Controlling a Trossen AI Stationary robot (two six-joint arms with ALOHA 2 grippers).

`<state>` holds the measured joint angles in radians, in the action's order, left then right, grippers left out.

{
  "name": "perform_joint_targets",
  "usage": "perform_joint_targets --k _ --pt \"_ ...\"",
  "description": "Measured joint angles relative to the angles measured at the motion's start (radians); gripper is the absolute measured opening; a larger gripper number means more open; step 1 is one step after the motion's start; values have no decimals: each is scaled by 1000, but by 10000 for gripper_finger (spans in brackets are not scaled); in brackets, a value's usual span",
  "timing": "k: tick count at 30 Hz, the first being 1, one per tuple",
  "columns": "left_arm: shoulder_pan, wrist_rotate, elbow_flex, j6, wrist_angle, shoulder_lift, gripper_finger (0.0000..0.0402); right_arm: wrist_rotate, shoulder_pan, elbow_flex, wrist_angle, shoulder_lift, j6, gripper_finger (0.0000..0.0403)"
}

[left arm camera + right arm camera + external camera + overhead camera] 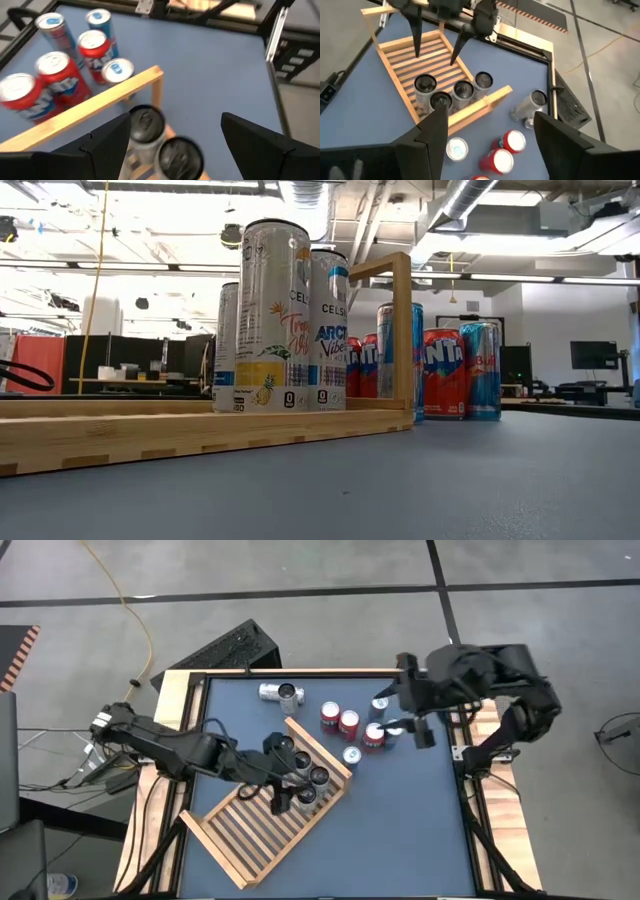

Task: Place canned beverage on shelf
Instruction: Put the top right white yellow soda can on the shelf

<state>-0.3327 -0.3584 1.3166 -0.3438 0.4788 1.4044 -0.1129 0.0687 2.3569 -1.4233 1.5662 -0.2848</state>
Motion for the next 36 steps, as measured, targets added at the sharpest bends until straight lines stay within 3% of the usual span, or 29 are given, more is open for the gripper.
perform_joint_targets --k 5,14,28,36 --pt "-49 -81 -129 -87 -171 0 298 -20 -1 -1 -33 -56 0 260" --pt "-168 -327 -209 -174 -202 3 298 -20 -23 -1 -79 -94 48 260" --pt "-173 -369 -286 -200 -306 5 298 -20 -33 -25 -110 -86 57 260" --pt "-172 -353 -286 -184 -366 109 298 -19 -33 -25 -109 -86 59 260"
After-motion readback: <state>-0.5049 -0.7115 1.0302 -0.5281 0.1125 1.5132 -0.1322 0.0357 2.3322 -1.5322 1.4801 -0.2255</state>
